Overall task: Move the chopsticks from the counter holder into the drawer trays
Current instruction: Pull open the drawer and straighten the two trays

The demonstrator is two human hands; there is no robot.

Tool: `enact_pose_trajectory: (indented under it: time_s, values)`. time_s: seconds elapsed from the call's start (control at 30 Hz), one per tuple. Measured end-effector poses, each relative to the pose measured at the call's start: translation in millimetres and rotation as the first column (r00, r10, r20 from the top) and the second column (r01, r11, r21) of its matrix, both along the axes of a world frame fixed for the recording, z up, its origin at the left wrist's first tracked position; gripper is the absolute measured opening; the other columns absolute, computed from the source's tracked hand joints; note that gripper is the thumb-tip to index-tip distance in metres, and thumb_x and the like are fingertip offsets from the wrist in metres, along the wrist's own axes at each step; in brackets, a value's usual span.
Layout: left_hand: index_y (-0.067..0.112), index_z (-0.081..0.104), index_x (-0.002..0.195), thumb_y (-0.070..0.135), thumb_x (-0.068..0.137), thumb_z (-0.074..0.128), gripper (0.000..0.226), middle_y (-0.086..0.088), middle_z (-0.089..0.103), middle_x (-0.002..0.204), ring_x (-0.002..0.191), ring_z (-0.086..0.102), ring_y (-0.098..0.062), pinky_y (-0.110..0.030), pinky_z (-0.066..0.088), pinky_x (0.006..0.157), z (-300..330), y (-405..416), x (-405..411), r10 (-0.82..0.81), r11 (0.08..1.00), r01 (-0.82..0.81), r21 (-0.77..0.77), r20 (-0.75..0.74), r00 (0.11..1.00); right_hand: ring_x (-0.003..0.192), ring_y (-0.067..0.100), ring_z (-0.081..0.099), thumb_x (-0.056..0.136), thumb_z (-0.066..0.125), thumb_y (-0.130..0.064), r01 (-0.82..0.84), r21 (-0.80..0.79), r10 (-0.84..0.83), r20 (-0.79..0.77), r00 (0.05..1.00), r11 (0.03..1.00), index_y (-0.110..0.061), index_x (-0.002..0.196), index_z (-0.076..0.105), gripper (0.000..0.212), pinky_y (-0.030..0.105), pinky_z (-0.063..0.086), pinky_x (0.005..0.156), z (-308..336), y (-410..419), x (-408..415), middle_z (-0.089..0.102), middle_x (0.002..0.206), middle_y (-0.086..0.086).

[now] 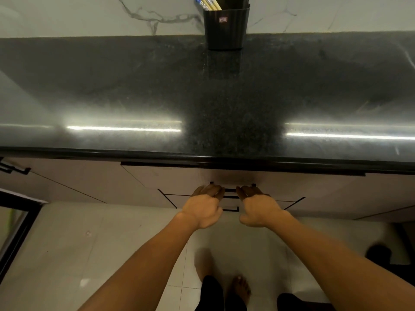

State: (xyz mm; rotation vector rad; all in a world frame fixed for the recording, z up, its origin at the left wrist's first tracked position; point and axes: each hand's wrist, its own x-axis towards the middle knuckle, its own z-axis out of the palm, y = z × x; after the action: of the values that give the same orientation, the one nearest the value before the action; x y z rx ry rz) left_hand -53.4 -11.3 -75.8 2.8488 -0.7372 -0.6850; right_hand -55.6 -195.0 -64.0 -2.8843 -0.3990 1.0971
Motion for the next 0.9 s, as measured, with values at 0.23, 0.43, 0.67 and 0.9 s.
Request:
enact_pose_trajectory:
  time_s: [0.23,0.43,0.67,0.9]
  values:
    - [0.014,0.024,0.15,0.033,0.092,0.032,0.062,-0.005,0.025,0.158,0.147,0.015,-0.02,-0.039,0.009,0.121,-8,10,-32,-0.094,0.994,0.09,0.061,0.062,0.994,0.144,0.029,0.02,0.085,0.051,-0.045,-0.06,0.049,0.056,0.074,0.996,0.997,-0.016,0.153,0.008,0.086,0.048,0.027,0.113,-4,-3,-34,0.016,0.158,0.006]
    - [0.019,0.021,0.152,0.035,0.087,0.029,0.067,-0.002,0.023,0.159,0.148,0.014,-0.019,-0.042,0.008,0.121,-13,29,-93,-0.177,0.981,0.172,0.087,0.057,0.982,0.148,0.026,0.003,0.09,0.046,-0.033,-0.052,0.082,0.051,0.019,0.999,0.995,-0.02,0.152,-0.006,0.083,0.046,0.009,0.119,-18,1,-99,0.0,0.162,0.003]
    - [0.021,0.05,0.138,0.038,0.081,0.038,0.061,0.001,0.054,0.141,0.133,0.047,-0.019,-0.041,0.031,0.112,-6,38,-145,-0.23,0.972,0.225,0.062,0.091,0.969,0.148,0.025,0.003,0.092,0.046,-0.03,-0.087,0.08,0.088,-0.005,0.996,0.993,-0.021,0.152,-0.009,0.082,0.046,0.007,0.118,-12,4,-156,-0.001,0.162,0.003]
    - [0.026,0.063,0.125,0.04,0.076,0.047,0.053,0.007,0.066,0.124,0.117,0.061,-0.012,-0.033,0.041,0.103,-6,45,-193,-0.267,0.964,0.266,0.031,0.192,0.944,0.149,0.024,0.002,0.093,0.048,-0.031,-0.085,0.063,0.087,-0.02,0.996,0.994,-0.022,0.152,-0.01,0.082,0.046,0.006,0.118,-7,10,-204,-0.004,0.162,0.003]
